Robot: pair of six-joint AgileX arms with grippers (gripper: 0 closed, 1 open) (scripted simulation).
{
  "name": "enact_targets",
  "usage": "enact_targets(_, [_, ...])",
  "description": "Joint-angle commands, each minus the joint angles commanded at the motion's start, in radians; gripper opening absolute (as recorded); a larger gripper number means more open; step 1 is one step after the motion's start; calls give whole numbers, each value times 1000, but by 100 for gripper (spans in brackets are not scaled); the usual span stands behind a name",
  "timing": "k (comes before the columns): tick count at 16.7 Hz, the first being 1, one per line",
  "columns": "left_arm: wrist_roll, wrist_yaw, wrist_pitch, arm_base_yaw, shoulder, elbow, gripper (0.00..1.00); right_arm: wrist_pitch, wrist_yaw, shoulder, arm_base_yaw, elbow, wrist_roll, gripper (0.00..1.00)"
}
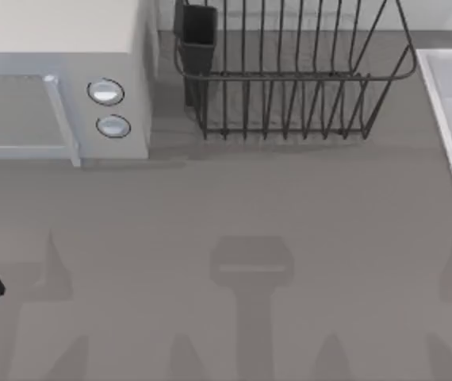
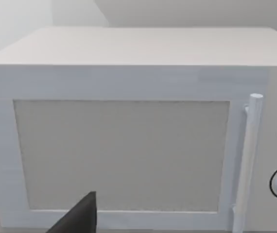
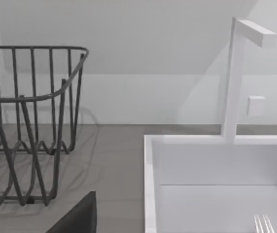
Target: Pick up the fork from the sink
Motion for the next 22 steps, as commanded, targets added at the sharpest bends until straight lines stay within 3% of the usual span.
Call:
enact_targets(14, [0,0,0,0,0,0,100,-15,0,28,-3,26,-3,100])
enact_targets(22, [0,0,0,0,0,0,100,-264,3,500,-59,461,-58,100])
